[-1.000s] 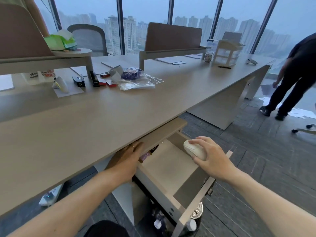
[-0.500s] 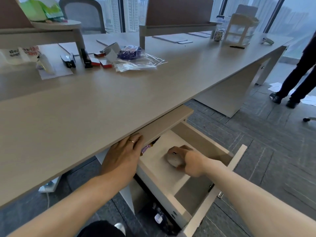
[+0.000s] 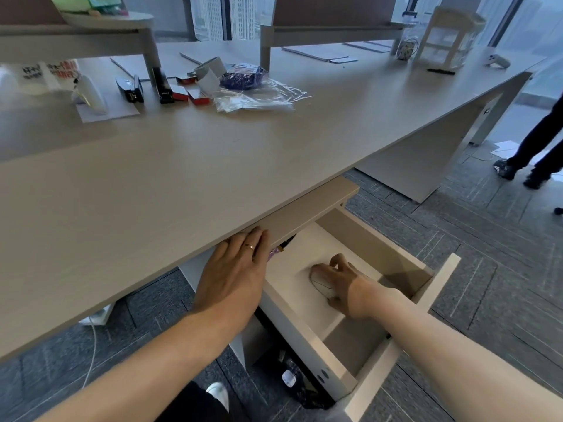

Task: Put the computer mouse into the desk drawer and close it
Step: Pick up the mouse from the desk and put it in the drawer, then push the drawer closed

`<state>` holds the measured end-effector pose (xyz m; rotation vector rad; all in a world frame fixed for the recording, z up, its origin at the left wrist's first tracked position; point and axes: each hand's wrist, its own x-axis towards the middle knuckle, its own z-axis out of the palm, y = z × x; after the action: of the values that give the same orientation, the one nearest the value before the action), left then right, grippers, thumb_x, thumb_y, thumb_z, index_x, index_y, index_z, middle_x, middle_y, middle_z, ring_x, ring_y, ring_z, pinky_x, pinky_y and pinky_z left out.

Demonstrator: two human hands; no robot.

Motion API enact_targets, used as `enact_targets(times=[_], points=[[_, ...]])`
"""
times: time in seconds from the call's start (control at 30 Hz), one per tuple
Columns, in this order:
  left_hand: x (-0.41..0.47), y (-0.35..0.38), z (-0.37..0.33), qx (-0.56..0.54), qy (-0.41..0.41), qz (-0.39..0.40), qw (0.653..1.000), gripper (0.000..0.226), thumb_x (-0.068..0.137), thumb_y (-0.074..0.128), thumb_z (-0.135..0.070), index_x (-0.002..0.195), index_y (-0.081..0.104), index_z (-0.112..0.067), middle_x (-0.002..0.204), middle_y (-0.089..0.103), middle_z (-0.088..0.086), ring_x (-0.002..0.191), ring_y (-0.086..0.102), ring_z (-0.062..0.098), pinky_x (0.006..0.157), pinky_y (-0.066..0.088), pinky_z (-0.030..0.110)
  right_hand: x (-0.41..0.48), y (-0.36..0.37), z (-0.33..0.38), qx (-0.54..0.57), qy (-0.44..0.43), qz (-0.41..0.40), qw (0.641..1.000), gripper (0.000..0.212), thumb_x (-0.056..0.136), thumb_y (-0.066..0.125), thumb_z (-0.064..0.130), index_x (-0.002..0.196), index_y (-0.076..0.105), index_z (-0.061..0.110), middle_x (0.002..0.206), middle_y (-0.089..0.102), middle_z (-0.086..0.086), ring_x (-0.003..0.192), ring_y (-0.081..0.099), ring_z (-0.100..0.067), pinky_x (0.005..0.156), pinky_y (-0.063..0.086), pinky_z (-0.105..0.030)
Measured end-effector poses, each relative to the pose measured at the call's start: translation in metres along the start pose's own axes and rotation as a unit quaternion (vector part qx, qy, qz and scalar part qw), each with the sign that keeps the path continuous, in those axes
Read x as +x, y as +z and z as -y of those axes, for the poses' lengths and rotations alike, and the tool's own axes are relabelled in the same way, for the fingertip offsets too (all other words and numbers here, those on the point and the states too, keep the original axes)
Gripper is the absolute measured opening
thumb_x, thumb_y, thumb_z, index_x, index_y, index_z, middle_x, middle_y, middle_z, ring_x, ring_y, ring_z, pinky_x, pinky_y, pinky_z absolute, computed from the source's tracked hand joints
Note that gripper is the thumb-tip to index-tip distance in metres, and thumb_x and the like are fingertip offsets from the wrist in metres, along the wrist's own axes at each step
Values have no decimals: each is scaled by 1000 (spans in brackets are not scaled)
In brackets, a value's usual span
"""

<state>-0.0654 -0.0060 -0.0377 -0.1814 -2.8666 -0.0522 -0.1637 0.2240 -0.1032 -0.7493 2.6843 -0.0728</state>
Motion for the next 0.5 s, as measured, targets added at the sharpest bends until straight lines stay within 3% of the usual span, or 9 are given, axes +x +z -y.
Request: enact_targets(times=[0.1, 0.33, 0.5], points=[[-3, 2, -1, 2, 4, 6, 1000, 68, 79, 17, -4, 144, 39, -2, 146, 48, 16, 126, 49, 33, 100, 43, 44, -4, -1, 1, -2, -2, 2, 1000, 72, 89, 60, 23, 152, 27, 30, 140, 30, -9, 113, 54, -30, 92, 46, -34], [-5, 7, -4, 27, -5, 12, 1000, 67, 82, 15, -5, 145, 36, -5, 147, 47, 15, 125, 49, 32, 97, 43, 44, -10, -4, 0, 9, 5, 16, 1000, 73, 89, 61, 24, 153, 25, 31, 143, 29, -10, 116, 53, -30, 95, 46, -34], [-5, 8, -6, 31, -12, 23, 999, 68, 80, 32, -3, 148, 33, -6, 150, 44, 13, 128, 46, 32, 98, 43, 44, -22, -19, 6, 2, 33, 37, 999, 86, 87, 62, 48, 157, 14, 36, 159, 13, -8, 138, 36, -31, 110, 40, -44]])
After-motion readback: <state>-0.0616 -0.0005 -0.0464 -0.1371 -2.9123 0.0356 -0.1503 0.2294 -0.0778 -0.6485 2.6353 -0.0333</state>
